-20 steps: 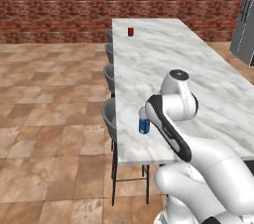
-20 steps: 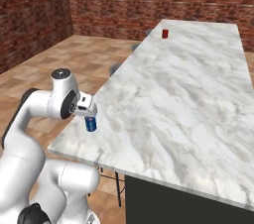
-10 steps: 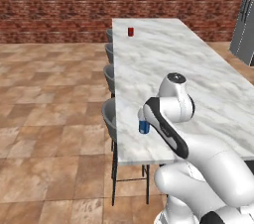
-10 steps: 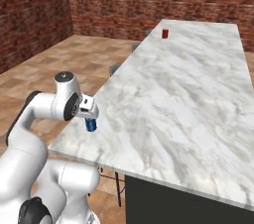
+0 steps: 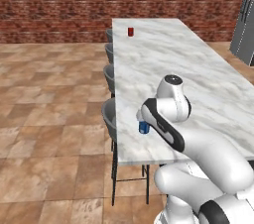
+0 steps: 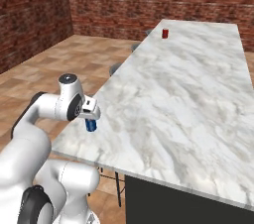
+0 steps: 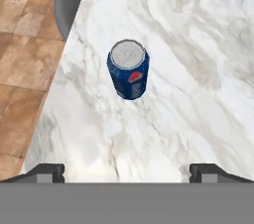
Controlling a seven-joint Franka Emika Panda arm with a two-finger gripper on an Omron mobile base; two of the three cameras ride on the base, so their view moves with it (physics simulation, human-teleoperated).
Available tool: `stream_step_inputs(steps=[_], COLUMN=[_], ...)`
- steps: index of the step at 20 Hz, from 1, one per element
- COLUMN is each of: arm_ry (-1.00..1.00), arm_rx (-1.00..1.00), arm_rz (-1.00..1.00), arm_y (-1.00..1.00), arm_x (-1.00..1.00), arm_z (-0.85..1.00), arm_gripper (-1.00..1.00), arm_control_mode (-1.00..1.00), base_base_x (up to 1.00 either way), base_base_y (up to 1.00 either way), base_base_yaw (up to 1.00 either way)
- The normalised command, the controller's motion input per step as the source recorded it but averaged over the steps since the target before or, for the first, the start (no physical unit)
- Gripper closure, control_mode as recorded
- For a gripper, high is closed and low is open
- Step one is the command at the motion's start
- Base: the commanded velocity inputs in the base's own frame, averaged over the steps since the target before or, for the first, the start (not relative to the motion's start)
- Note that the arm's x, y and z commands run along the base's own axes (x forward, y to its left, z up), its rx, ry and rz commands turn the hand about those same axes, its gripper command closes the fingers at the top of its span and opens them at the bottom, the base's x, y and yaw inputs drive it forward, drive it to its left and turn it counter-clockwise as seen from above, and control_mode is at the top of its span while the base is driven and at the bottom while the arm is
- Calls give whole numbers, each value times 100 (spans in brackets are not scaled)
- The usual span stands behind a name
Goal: Four empty soda cans are scattered around the kitchen. Gather all the cans and cluster them next to the stove for recycling.
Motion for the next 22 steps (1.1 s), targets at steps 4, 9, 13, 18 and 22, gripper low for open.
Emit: stream_step_inputs(steps=[4,9,13,18,22], arm_ry=[0,0,1,2,0], arm_rx=[0,0,0,0,0], arm_rz=[0,0,0,0,0], arm_y=[0,0,0,1,6], arm_x=[14,15,13,19,19], arm_z=[-5,-5,-11,-16,-14], arm_gripper=[-100,-100,-100,-100,-100], arm_control_mode=[-100,-100,-100,-100,-100], base_base_x=[0,0,0,0,0], base_base_y=[0,0,0,0,0], base_base_yaw=[0,0,0,0,0])
